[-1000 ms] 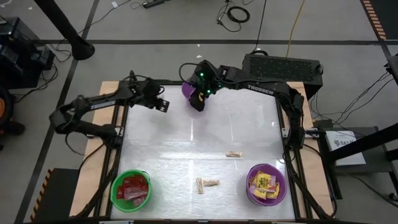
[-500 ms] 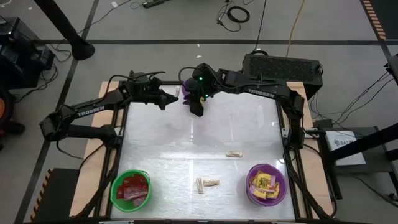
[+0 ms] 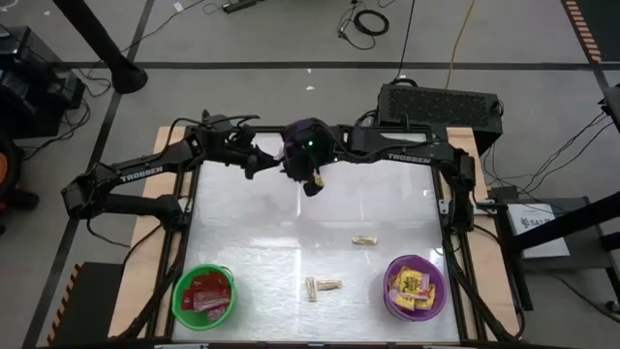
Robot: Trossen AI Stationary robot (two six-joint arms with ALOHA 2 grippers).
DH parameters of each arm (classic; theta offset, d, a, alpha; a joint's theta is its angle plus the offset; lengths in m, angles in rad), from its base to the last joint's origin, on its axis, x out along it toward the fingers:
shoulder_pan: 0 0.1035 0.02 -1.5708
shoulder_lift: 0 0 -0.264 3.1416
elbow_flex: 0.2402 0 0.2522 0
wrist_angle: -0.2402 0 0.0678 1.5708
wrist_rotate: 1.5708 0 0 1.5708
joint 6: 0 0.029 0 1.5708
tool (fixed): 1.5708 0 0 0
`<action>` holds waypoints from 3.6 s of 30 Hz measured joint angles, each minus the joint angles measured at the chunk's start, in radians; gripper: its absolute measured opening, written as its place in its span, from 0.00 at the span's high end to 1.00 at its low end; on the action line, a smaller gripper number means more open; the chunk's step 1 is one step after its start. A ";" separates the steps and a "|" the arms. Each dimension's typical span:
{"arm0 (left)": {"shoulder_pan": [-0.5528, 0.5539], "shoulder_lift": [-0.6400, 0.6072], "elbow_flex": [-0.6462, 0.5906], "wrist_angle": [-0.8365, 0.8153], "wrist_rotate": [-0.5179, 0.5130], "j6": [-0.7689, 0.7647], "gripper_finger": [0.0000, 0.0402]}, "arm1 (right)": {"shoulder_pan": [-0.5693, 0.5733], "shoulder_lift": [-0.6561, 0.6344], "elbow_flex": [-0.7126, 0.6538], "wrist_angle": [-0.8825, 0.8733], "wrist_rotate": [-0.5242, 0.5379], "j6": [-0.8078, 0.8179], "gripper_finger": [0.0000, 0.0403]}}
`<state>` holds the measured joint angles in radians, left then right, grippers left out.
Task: Sort candy by brand, put in halloween buckets
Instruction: Put the white chocolate into the top purple bucket
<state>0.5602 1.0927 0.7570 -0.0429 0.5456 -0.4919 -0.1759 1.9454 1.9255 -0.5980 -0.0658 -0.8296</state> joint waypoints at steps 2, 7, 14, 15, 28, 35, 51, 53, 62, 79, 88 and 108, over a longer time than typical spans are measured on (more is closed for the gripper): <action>0.000 0.000 0.000 0.000 0.032 0.000 0.78 | 0.017 0.001 0.000 -0.003 0.100 -0.111 0.74; 0.000 0.000 0.000 -0.004 0.085 0.000 0.78 | 0.041 0.006 -0.001 -0.003 0.253 -0.279 0.74; 0.000 0.000 0.000 -0.004 0.086 0.000 0.78 | 0.040 0.011 -0.001 -0.003 0.278 -0.301 0.74; 0.000 0.000 0.000 -0.004 0.086 -0.001 0.78 | 0.040 0.011 -0.001 -0.003 0.278 -0.304 0.74; 0.000 0.000 0.001 0.016 0.109 -0.026 0.78 | 0.043 0.031 -0.001 0.009 0.275 -0.320 0.74; 0.000 0.000 0.001 0.014 0.108 -0.026 0.78 | 0.044 0.034 -0.001 0.042 0.275 -0.318 0.76; 0.031 -0.013 0.002 -0.014 -0.071 0.087 0.63 | -0.007 0.030 -0.001 -0.013 0.273 -0.179 0.97; 0.052 -0.024 0.002 -0.046 -0.133 0.109 0.57 | -0.041 0.028 -0.001 -0.057 0.264 -0.137 0.97; 0.143 -0.071 0.002 -0.308 -0.425 0.161 0.38 | -0.205 0.054 -0.001 -0.122 0.083 0.105 0.94; 0.166 -0.055 0.001 -0.514 -0.523 0.140 0.37 | -0.345 0.136 -0.002 -0.058 0.014 0.425 0.71; 0.167 -0.036 0.001 -0.534 -0.681 0.183 0.37 | -0.303 0.061 -0.001 -0.088 0.009 0.570 0.65; 0.087 0.294 0.001 -0.390 -0.691 0.078 0.37 | -0.061 -0.084 -0.001 -0.776 -0.339 0.845 0.65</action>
<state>0.6477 1.3869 0.7578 -0.4331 -0.1451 -0.4137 -0.2366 1.8618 1.9247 -1.3740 -0.4047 0.0152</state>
